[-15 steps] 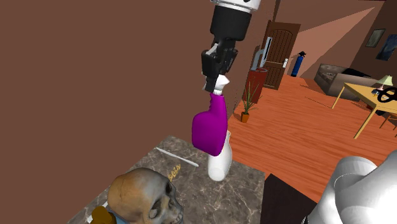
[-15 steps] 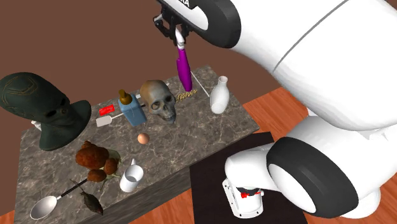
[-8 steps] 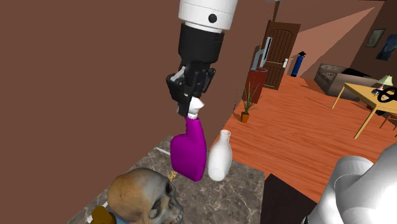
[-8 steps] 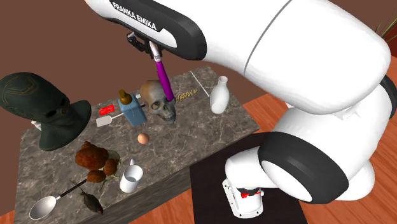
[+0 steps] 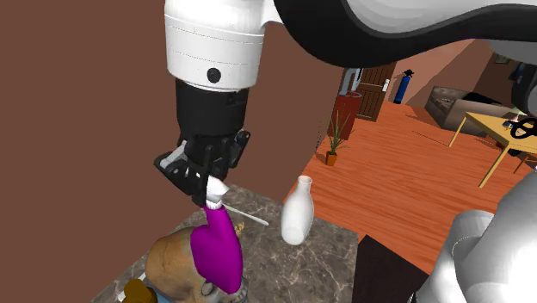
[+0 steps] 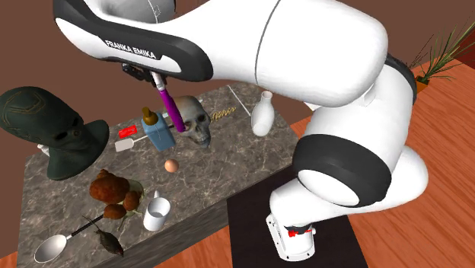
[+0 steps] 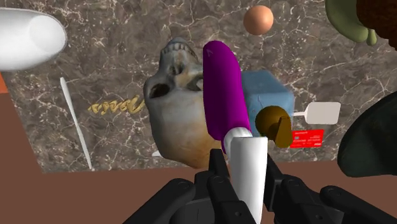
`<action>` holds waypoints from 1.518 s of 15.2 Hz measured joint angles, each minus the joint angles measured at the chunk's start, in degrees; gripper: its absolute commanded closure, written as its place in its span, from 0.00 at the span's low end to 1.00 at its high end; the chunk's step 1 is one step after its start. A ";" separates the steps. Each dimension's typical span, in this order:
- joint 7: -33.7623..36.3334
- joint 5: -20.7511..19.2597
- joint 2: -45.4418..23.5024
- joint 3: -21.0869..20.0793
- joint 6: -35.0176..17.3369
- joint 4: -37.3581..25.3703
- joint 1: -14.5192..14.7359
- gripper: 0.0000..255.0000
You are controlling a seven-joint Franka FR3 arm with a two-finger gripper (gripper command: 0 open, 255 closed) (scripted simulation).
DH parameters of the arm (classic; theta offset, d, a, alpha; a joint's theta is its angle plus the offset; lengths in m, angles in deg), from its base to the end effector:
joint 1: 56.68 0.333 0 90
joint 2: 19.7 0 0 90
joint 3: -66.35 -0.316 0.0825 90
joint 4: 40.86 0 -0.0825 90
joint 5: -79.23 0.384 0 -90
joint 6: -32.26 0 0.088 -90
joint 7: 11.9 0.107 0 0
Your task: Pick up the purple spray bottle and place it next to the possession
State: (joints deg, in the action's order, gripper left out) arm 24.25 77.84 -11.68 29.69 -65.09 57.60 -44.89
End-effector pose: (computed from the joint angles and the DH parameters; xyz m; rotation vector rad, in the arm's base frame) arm 0.3373 0.4103 0.6261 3.0985 0.3357 0.2203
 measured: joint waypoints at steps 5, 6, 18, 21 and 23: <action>8.85 -6.52 -9.57 -5.05 -1.82 -4.82 2.98 1.00; 10.68 -8.22 -11.81 -5.80 -1.76 -6.32 3.94 1.00; 25.99 -27.47 -40.83 -4.90 2.80 -31.73 24.60 1.00; 26.37 -30.90 -48.83 -2.76 5.66 -42.68 31.33 1.00; 25.40 -33.10 -55.52 -0.82 9.23 -53.94 37.21 1.00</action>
State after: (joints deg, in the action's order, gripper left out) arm 49.65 44.74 -67.20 28.87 -55.85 3.66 -7.68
